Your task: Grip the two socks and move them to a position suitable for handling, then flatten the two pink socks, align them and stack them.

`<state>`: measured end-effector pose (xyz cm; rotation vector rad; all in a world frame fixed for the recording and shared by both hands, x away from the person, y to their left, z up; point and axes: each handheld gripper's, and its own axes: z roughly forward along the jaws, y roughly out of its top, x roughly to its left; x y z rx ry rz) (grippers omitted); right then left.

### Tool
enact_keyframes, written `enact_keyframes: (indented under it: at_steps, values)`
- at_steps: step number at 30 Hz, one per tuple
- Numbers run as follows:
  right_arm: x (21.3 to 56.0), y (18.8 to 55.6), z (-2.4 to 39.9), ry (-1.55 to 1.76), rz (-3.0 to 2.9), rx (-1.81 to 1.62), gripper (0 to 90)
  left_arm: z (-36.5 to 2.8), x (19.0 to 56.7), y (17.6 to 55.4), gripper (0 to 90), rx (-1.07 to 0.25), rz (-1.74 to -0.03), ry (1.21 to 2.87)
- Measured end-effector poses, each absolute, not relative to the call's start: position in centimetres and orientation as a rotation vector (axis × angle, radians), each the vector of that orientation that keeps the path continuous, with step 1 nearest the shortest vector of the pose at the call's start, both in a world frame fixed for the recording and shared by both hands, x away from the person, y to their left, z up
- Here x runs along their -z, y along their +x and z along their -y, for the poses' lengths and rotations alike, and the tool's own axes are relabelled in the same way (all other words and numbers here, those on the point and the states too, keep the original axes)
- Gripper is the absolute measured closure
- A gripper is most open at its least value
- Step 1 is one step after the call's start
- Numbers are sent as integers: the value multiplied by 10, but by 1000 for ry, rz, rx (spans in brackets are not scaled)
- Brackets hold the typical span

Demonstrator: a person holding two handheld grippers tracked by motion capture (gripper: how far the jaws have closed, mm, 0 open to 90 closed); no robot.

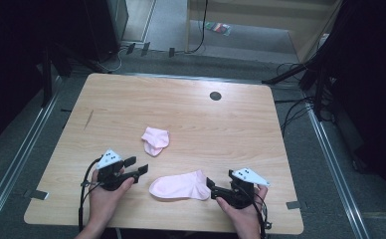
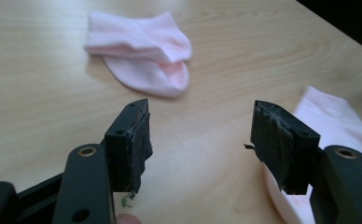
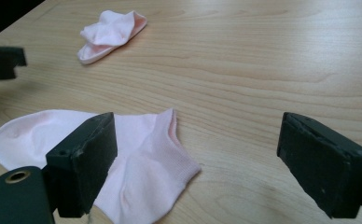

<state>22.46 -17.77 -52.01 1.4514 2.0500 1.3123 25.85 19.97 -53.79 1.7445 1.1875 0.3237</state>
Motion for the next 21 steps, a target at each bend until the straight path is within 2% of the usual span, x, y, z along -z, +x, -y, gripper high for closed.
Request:
enact_keyframes:
  at_steps: [3,6,10,12,17,21]
  values:
    - [520,224,185,1465,-2029,-1307,131,-193,532,281,333,-343,-1207,1733]
    - [522,226,190,1502,-2022,-1302,134,-183,526,302,312,-432,-1224,1739]
    - [524,227,190,1513,-2030,-1285,136,-171,530,325,310,-481,-1285,1771]
    - [524,227,190,1507,-2028,-1283,138,-169,534,334,337,-464,-1336,1799]
    - [525,227,189,1511,-2038,-1297,143,-165,543,342,470,-421,-1381,1840]
    - [527,228,187,1516,-2051,-1282,148,-163,547,341,580,-462,-1376,1873]
